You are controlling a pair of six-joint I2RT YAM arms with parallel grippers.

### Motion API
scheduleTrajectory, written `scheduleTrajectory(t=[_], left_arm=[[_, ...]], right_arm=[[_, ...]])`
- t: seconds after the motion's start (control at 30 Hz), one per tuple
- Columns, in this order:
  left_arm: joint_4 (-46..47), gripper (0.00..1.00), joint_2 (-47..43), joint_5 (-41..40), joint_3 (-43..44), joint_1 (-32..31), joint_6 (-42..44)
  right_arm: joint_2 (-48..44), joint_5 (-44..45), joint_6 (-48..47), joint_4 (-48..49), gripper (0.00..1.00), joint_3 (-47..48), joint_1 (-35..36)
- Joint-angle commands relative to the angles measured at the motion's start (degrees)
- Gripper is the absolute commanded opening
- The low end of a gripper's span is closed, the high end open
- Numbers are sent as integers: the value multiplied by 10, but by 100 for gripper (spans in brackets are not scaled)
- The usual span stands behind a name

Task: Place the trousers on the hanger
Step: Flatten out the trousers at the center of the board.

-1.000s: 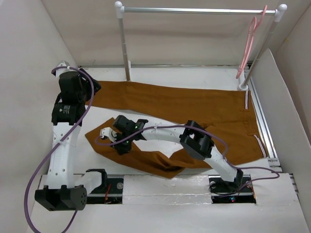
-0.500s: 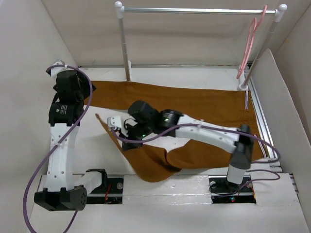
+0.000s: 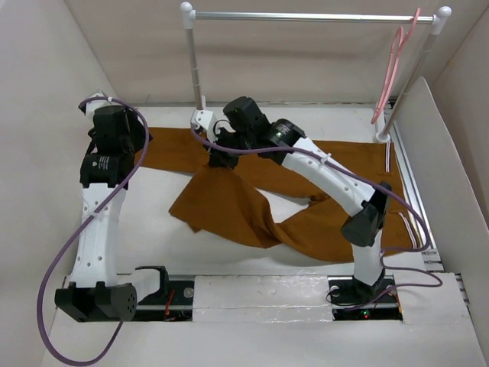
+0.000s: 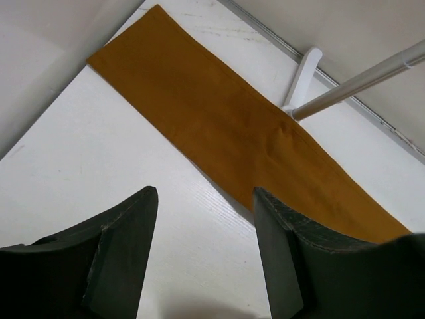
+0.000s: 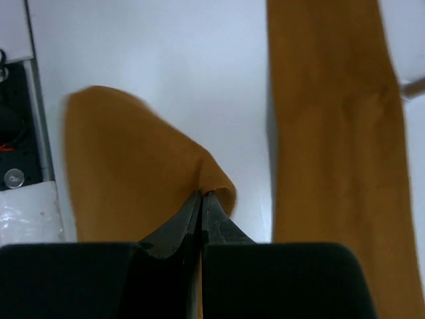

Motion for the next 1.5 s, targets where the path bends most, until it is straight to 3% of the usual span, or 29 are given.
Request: scheduleTrajectory(t=[0.0, 0.2, 0.33, 0.37, 0.4, 0.5, 0.63, 0.7, 0.83, 0.97, 1.0, 1.03, 1.13, 1.2, 1.23, 1.27, 1.3, 1.37, 1.47], left_arm=[[9, 55, -1, 2, 45, 0, 9], [-2, 54, -7, -15, 76, 0, 4], [18, 53, -33, -28, -14, 0, 2], [22, 53, -38, -17, -35, 0, 3], [23, 54, -41, -10, -53, 0, 3], [26, 54, -40, 22, -126, 0, 2], [30, 57, -24, 64, -151, 0, 18], [29, 59, -4, 69, -153, 0, 38], [-3, 63, 68, 124, -143, -58, 89], [12, 66, 110, 148, -129, -184, 130], [1, 67, 143, 140, -113, -200, 136], [-3, 69, 199, 129, -103, -216, 155], [13, 70, 234, 122, -92, -231, 174], [16, 71, 279, 78, -59, -250, 185], [17, 71, 295, 74, -46, -250, 192], [15, 71, 324, 72, -26, -250, 198], [16, 72, 338, 81, -17, -255, 204], [19, 72, 378, 89, -7, -255, 218], [32, 72, 423, 77, -2, -255, 214]], right_arm=[[-54, 64, -18, -11, 0, 66, 24], [-64, 27, -32, 23, 0, -35, 102], [32, -1, -62, -18, 0, -64, 170], [44, 28, -61, -1, 6, -81, 178], [48, 36, -55, 12, 28, -128, 183], [24, 35, -18, 60, 62, -188, 183], [-106, 20, 23, 110, 73, -314, 159], [-148, 5, 28, 105, 74, -342, 140], [-249, -11, 38, 102, 74, -417, 85], [-325, -37, 49, 116, 70, -481, 18], [-350, -31, 60, 124, 57, -508, 10], [-382, -31, 74, 148, 17, -544, -14], [-401, -34, 86, 177, 8, -563, -20], [-424, -29, 101, 193, 12, -582, -20], [-430, -24, 103, 194, 19, -583, -26], [-433, -25, 104, 191, 35, -584, -26], [-441, -27, 104, 191, 41, -587, -32], [-449, -22, 104, 190, 47, -589, -32], [-468, -28, 105, 191, 48, -597, -37]])
